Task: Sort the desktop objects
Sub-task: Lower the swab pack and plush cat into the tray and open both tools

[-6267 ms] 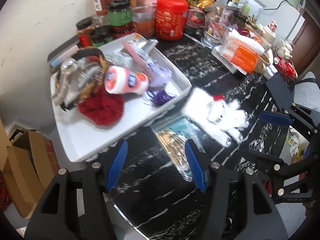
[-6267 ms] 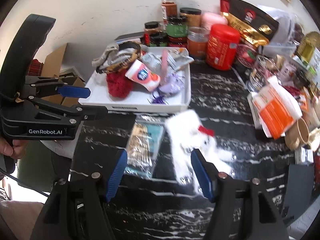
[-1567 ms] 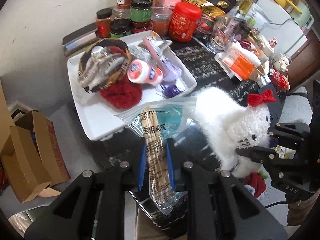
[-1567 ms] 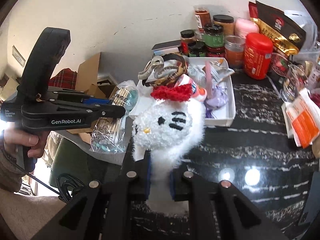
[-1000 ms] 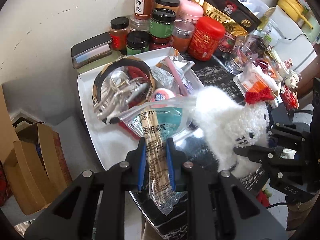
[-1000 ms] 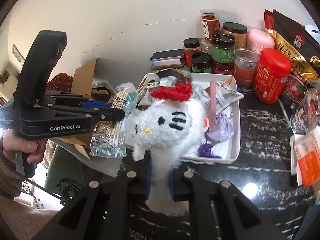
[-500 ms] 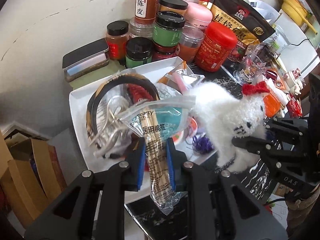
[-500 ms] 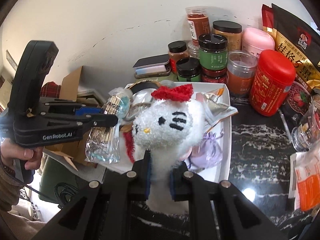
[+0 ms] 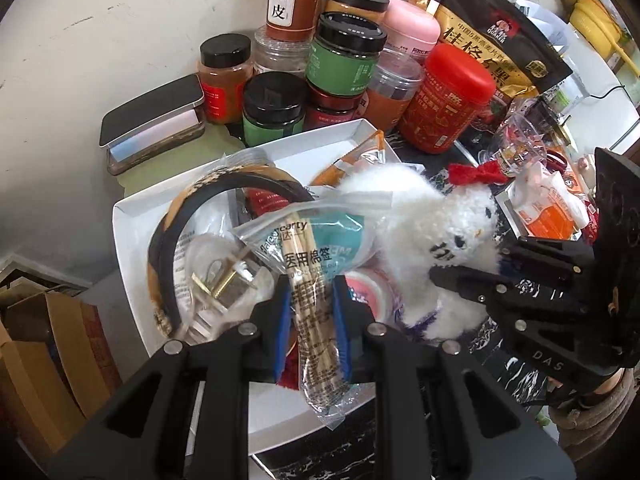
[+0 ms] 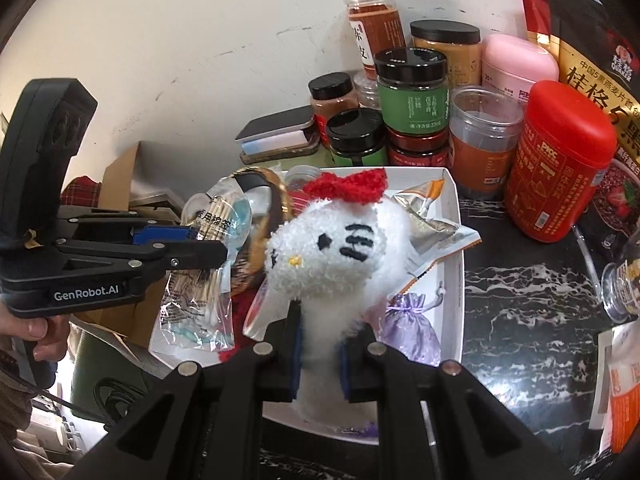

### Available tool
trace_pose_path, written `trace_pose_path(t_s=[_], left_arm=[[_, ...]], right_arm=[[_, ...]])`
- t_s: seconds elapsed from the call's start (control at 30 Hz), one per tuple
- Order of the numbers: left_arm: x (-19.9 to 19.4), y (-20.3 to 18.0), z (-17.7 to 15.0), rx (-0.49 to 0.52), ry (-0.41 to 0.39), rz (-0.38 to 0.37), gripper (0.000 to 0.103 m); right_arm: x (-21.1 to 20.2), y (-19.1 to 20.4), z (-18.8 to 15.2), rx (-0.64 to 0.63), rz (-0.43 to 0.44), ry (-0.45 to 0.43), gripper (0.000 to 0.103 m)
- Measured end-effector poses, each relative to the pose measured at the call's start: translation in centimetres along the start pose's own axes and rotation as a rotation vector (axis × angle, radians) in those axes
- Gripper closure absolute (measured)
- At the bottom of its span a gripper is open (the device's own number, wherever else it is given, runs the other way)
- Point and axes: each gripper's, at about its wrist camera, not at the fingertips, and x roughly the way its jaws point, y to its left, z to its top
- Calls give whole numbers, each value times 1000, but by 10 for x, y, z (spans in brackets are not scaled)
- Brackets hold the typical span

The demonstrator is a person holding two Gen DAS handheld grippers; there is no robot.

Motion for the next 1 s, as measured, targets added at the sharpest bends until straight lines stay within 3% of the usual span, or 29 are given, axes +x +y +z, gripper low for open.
trace_pose_path(t_s=[0.57, 0.8, 1.0], left_arm=[[22, 2, 2, -16, 22, 11, 83], [22, -6, 0, 9, 49, 74, 68], [17, -1, -3, -41, 32, 70, 55]], right_arm=[[26, -6, 4, -70, -68, 69, 84], [9, -1, 3, -68, -72, 42, 49], [-2, -4, -1, -50, -139, 26, 47]])
